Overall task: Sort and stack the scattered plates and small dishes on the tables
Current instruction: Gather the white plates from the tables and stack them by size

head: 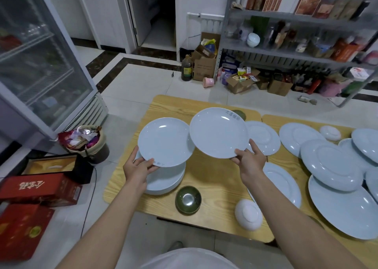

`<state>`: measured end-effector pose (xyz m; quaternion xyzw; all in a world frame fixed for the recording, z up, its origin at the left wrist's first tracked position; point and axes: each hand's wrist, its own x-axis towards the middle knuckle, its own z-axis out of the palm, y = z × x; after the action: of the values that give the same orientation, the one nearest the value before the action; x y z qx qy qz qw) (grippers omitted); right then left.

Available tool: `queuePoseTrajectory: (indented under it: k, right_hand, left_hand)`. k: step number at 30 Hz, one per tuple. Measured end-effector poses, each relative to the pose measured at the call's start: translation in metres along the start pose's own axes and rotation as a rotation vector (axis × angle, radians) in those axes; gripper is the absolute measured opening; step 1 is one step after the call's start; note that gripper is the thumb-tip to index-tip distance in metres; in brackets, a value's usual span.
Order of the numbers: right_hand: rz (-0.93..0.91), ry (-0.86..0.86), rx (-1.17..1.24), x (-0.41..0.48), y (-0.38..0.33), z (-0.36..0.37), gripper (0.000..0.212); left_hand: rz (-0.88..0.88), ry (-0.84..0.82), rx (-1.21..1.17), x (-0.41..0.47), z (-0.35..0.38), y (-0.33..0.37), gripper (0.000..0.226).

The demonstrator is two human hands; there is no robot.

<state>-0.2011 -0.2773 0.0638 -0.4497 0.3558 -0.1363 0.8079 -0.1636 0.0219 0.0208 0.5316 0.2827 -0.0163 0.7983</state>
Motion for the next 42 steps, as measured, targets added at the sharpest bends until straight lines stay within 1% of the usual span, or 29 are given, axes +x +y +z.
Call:
queuePoseTrajectory:
  k: [9,23,34,42]
  right_hand:
    - [0.021,-0.043,-0.054,-0.007,0.012,0.021,0.080]
    - [0.048,-0.064,-0.108,-0.013,0.023,0.028,0.078]
    - [0.102,-0.088,-0.127,-0.023,0.037,0.040,0.078]
    - [0.127,-0.101,-0.169,-0.025,0.049,0.052,0.080]
  left_hand:
    - [-0.025,0.049,0.012,0.001,-0.030,-0.004,0.085]
    - [-0.027,0.097,0.167,0.002,-0.052,-0.011,0.081]
    - [-0.045,0.090,0.295,0.005,-0.061,-0.016,0.082]
    - [-0.065,0.088,0.341,0.010,-0.065,-0.016,0.083]
